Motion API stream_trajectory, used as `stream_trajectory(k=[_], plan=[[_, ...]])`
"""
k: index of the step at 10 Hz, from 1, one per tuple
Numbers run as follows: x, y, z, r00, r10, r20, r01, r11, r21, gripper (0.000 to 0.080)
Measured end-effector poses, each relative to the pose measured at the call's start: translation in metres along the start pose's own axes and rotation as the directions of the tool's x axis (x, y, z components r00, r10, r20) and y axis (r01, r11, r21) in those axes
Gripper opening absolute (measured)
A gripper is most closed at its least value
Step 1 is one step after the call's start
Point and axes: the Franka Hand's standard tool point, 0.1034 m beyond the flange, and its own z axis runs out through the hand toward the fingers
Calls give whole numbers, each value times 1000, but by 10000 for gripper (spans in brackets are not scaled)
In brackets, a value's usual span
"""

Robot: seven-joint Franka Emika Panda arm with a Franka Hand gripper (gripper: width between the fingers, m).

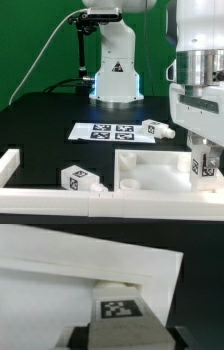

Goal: Assemble one leg

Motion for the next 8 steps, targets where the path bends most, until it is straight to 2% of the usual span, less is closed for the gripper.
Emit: stream_trajectory(k=[1,2,3,4,5,6,7,8], plan=[[1,0,0,991,135,19,-136,991,7,290],[0,0,0,999,43,16,-43,999,6,290],[0,0,0,999,46,17,-46,999,6,290],[1,0,0,998,-67,6,67,998,5,290],[2,0,-1,968,-250,-6,250,968,-1,379],[0,-1,-2,934,-358,-7,358,934,-6,555],[-4,-1,-3,857,-516,-15,515,857,-15,555],[-7,0,-2,768,-640,-16,640,768,-25,619]])
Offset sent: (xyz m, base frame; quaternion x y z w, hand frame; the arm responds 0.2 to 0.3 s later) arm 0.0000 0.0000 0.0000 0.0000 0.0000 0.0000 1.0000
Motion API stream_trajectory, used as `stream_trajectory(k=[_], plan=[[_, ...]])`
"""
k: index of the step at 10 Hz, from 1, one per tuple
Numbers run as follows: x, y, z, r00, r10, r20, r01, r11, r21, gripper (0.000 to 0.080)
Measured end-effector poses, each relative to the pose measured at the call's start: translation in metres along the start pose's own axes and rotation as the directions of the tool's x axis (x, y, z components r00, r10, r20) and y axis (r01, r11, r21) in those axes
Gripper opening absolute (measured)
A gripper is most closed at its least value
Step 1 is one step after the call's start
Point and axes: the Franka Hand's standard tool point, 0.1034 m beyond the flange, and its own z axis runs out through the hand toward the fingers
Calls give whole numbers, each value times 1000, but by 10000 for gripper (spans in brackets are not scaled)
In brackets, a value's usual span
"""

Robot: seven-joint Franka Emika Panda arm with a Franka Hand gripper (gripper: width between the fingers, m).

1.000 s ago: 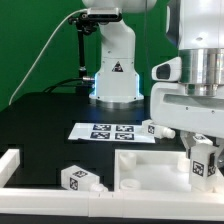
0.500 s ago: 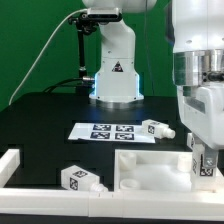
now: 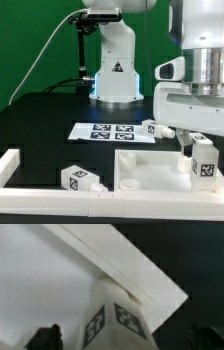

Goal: Assemble one leg

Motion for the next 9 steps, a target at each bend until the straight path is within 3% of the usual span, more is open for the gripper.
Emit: stream_trajectory(k=[3,4,6,9], plan=[[4,2,0,995,-98,-4,98,995,-2,649],[5,1,0,970,-244,-21,244,970,-7,649],[1,-7,0,833,-547,-79,548,836,-20,649],[1,-6,1,843,-530,-86,531,847,-17,611]])
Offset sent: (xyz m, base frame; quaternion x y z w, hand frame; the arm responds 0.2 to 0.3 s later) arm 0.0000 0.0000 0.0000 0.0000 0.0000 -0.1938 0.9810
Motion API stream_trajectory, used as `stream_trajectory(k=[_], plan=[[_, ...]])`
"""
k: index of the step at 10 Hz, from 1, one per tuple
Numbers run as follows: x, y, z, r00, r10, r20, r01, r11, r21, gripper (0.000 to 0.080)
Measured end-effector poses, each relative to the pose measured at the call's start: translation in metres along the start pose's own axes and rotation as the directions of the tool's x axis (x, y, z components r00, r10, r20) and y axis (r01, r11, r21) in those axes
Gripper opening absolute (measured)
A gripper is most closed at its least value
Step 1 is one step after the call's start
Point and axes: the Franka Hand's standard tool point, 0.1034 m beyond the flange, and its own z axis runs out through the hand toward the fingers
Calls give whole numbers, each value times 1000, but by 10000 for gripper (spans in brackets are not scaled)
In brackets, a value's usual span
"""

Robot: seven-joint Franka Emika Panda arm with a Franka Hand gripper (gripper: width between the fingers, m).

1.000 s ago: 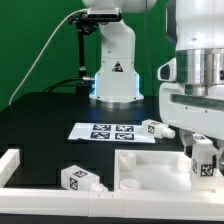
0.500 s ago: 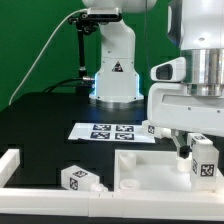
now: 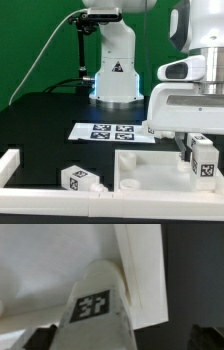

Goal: Assemble one leg

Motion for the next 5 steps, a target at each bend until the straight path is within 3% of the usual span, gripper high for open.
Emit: stream_trajectory(k=[2,5], plan=[[1,4,0,995,99,0,-99,995,-4,337],[1,10,1,916,401,15,-401,916,-28,292]])
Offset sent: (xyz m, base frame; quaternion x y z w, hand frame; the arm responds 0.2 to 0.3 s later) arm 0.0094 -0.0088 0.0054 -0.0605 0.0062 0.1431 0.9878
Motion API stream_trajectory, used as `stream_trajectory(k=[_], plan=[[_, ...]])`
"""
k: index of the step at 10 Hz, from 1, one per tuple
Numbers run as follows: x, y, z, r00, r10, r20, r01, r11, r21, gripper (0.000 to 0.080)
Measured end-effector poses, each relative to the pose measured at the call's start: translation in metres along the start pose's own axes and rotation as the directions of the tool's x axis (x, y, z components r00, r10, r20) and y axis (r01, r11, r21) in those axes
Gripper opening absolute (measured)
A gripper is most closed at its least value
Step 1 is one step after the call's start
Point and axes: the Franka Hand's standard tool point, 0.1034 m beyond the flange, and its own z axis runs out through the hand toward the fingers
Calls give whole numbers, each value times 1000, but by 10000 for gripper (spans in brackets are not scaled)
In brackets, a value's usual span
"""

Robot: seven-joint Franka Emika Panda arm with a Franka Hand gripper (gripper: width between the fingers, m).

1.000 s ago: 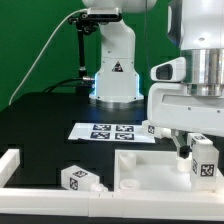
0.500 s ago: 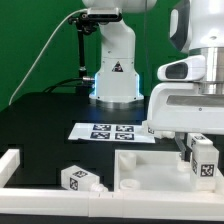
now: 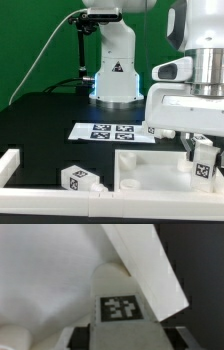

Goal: Assemble one leg

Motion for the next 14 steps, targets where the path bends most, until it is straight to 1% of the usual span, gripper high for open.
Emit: stream_trajectory(k=[1,2,3,4,5,6,8,9,10,11,12,13,14], plan=[[-4,1,1,986,166,9,-166,986,-10,292],[-6,0,1,928,373,19,-372,928,-14,291],[-4,2,2,835,549,42,-550,835,-6,291],[-2,4,2,753,653,75,-655,755,-1,291],[-2,4,2,726,683,82,-685,728,-2,291],[-4,3,2,676,732,83,-734,679,-8,291],[-4,3,2,703,707,80,-709,705,-7,292],[-5,2,2,820,568,74,-569,822,1,489],[-4,2,0,915,397,75,-399,917,10,489],[-6,2,-1,956,280,92,-282,960,4,617],[-8,1,-3,984,150,94,-151,988,12,617],[-9,3,-2,991,108,74,-110,994,28,644],[-8,4,-1,995,71,71,-73,997,26,648]])
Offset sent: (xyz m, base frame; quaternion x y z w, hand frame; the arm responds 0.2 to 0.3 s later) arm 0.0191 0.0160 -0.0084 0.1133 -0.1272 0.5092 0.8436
